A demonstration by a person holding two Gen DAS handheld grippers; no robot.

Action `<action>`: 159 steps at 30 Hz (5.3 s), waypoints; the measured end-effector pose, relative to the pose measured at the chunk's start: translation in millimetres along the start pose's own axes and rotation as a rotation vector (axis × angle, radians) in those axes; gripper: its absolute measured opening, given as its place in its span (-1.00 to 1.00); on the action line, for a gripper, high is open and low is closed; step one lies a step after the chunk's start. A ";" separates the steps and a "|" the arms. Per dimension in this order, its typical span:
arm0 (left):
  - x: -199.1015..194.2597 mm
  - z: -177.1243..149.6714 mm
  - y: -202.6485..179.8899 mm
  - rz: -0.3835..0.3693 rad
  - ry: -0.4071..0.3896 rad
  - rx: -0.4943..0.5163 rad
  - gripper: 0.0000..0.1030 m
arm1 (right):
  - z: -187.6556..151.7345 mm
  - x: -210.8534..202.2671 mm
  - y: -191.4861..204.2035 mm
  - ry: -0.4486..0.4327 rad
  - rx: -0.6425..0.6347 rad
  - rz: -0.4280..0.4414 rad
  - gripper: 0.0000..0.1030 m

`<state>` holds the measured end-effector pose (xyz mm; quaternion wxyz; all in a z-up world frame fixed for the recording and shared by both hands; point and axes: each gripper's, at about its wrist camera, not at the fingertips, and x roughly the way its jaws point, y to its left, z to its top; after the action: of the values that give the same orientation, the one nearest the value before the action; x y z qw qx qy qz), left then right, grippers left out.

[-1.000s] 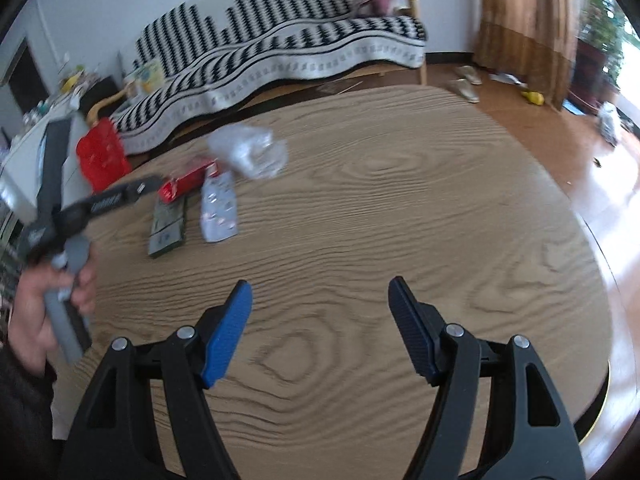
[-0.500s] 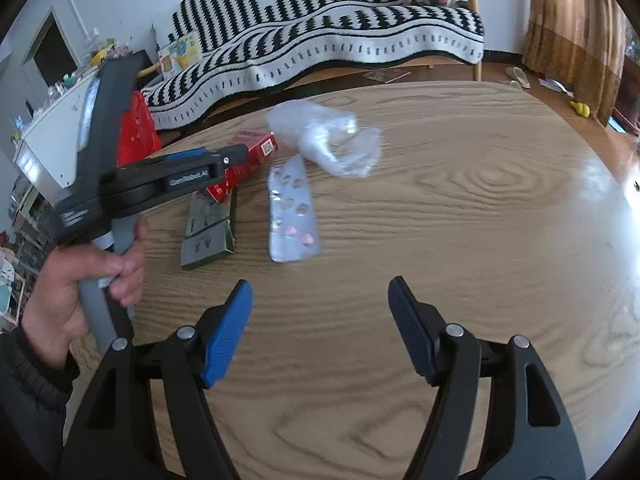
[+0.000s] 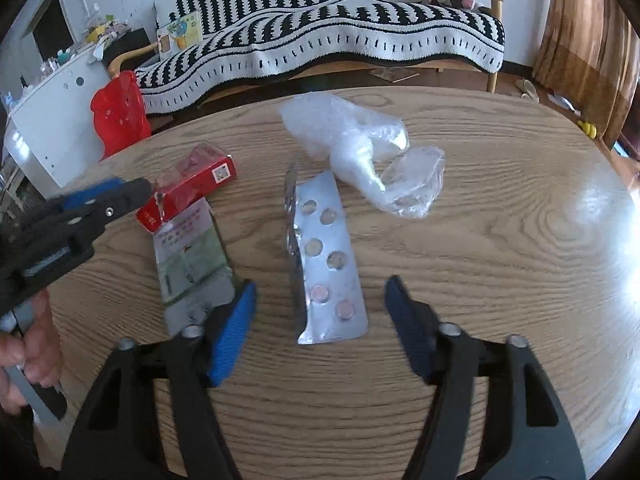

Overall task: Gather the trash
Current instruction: 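Grasp the red cigarette box with the left tool while the right grasps the silver pill blister pack, then carry the cigarette box and blister pack over the bin and open both tools, then grasp the white paper booklet with the left tool while the right grasps the clear plastic bag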

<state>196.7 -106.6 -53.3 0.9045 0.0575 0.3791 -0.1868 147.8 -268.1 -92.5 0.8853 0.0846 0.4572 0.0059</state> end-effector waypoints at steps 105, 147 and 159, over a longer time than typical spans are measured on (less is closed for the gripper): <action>-52.6 -170.4 -581.0 -0.595 0.191 0.547 0.49 | -322.9 -351.5 -417.6 -0.178 0.754 -0.464 0.27; 20.9 -34.7 -73.4 0.357 0.223 -0.367 0.53 | -95.4 -153.6 -165.9 -0.068 0.240 -0.192 0.42; -17.0 -37.4 -25.5 0.226 0.207 -0.338 0.14 | -6.3 -52.2 -69.5 -0.029 0.114 -0.056 0.58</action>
<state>151.2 -115.9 -66.8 0.8727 -0.0338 0.4869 -0.0112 107.7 -340.3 -64.7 0.8855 0.1219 0.4459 -0.0462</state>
